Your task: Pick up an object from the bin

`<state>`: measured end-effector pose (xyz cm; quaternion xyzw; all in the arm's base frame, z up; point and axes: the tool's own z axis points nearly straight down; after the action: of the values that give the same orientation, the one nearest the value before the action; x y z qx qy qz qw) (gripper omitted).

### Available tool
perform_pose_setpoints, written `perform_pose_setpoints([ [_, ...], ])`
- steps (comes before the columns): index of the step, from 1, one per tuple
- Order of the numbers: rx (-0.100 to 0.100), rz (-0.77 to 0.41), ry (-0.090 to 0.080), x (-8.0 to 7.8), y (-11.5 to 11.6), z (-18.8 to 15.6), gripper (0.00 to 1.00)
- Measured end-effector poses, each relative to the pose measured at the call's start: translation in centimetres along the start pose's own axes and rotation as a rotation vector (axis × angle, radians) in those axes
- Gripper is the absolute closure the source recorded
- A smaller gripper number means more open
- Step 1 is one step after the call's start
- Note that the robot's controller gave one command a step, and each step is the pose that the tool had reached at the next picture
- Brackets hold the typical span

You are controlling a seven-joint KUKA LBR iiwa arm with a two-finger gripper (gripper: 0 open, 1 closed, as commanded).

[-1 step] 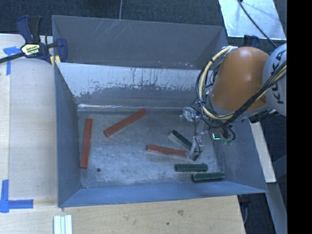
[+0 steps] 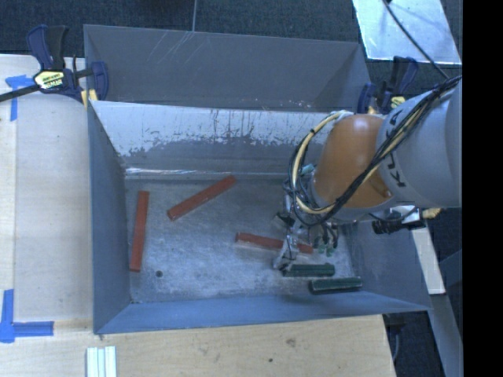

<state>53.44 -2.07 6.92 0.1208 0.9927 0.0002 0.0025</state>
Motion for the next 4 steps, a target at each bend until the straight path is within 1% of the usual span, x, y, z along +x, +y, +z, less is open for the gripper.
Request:
perform_pose_setpoints([
  [1, -0.002, -0.003, -0.012, -0.4, 0.1, -0.6, 1.00],
  [2, -0.001, -0.067, -0.007, -0.6, -0.3, -15.5, 1.00],
  [3, 0.001, -0.067, 0.002, -0.4, -0.3, -15.0, 0.00],
  [4, 0.000, -0.290, 0.005, -3.2, -2.6, 0.1, 0.00],
])
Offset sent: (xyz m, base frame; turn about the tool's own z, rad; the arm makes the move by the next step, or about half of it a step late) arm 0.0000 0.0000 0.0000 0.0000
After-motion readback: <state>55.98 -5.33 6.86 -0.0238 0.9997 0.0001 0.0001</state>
